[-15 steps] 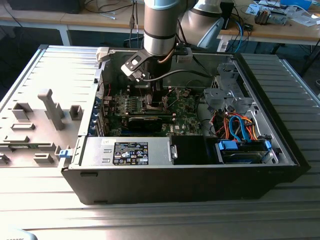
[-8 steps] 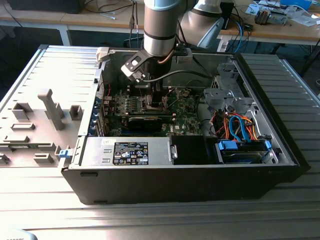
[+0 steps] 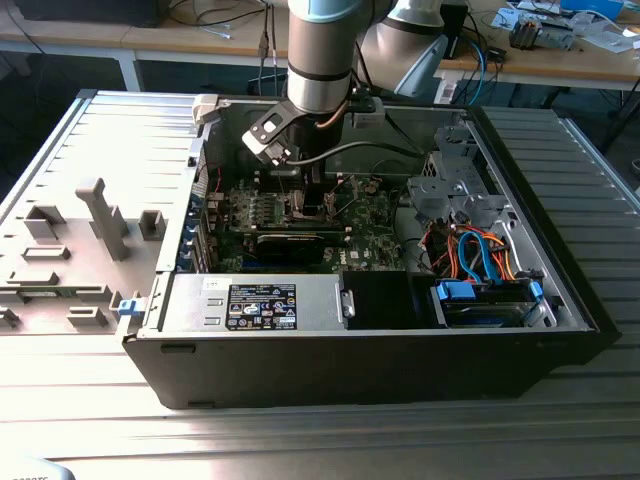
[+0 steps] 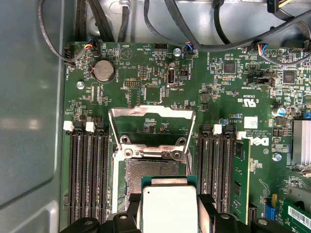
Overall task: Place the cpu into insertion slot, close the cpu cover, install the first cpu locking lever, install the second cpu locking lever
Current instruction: 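Place the cpu into insertion slot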
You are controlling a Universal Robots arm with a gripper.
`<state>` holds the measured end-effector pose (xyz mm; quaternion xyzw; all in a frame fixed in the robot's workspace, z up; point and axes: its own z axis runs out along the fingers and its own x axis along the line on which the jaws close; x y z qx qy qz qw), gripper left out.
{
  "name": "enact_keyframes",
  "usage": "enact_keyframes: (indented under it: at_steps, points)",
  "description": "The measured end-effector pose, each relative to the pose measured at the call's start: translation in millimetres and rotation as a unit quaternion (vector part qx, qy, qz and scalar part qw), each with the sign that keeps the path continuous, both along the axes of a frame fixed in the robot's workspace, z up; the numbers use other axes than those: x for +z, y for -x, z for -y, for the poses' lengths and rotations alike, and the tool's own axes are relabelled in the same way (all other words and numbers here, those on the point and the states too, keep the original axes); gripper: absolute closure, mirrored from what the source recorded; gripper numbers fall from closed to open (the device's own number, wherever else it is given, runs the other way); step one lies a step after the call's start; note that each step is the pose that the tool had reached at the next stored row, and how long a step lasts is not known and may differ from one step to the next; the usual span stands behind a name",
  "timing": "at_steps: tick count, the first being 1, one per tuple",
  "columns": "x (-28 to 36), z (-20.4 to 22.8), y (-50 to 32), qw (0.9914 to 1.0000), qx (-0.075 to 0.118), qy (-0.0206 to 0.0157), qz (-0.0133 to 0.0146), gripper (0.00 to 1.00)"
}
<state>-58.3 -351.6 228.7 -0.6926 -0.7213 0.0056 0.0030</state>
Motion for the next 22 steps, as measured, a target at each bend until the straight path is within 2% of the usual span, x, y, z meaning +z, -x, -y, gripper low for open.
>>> enact_keyframes:
  at_steps: [6,12,22]
  points:
    - [-2.1,0.0,0.0,1.0,0.0,0.0,0.0,0.45]
    - [-5.7,-6.2,-0.2,1.0,0.0,0.0005,0.0,0.45]
    - [-8.5,-8.4,-0.5,1.0,0.0,0.0007,0.0,0.45]
